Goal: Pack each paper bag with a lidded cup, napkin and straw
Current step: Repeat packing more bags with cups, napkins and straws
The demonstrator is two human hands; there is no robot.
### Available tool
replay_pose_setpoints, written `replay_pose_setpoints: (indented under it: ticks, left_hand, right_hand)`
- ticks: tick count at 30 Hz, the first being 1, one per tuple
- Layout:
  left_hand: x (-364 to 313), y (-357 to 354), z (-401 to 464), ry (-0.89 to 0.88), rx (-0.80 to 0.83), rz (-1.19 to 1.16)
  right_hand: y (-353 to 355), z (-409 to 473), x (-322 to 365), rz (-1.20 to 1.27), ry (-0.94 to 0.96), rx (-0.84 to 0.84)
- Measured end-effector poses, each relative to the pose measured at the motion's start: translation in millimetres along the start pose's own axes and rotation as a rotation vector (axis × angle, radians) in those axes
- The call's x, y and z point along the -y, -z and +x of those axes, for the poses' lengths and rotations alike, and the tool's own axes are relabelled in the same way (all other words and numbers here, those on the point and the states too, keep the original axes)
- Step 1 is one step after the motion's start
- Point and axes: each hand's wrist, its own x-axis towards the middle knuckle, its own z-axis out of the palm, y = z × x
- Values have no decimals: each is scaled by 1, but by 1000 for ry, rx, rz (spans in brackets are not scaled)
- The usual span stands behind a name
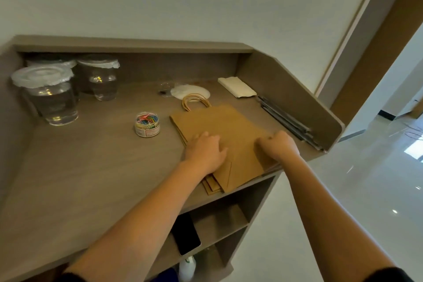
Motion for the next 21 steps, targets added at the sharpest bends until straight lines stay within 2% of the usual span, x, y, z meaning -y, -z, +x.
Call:
replay_pose_setpoints:
  ticks: [3,6,12,14,21]
  left_hand:
    - [-4,-3,6,21,6,63]
    - [-9,1,7,36,18,8]
    - [-42,31,3,137,-60,-350]
    - [-57,40,-5,187,-104,-435]
    - [-75,50,-64,336,-199,-313]
  right_hand:
    - [5,14,3,-1,77,-63]
    - [18,14,8,63,141,-69]
    - [34,-37,8,475,377,188]
    - [26,-62,2,545,467,258]
    - [1,-127,-32,745,779,524]
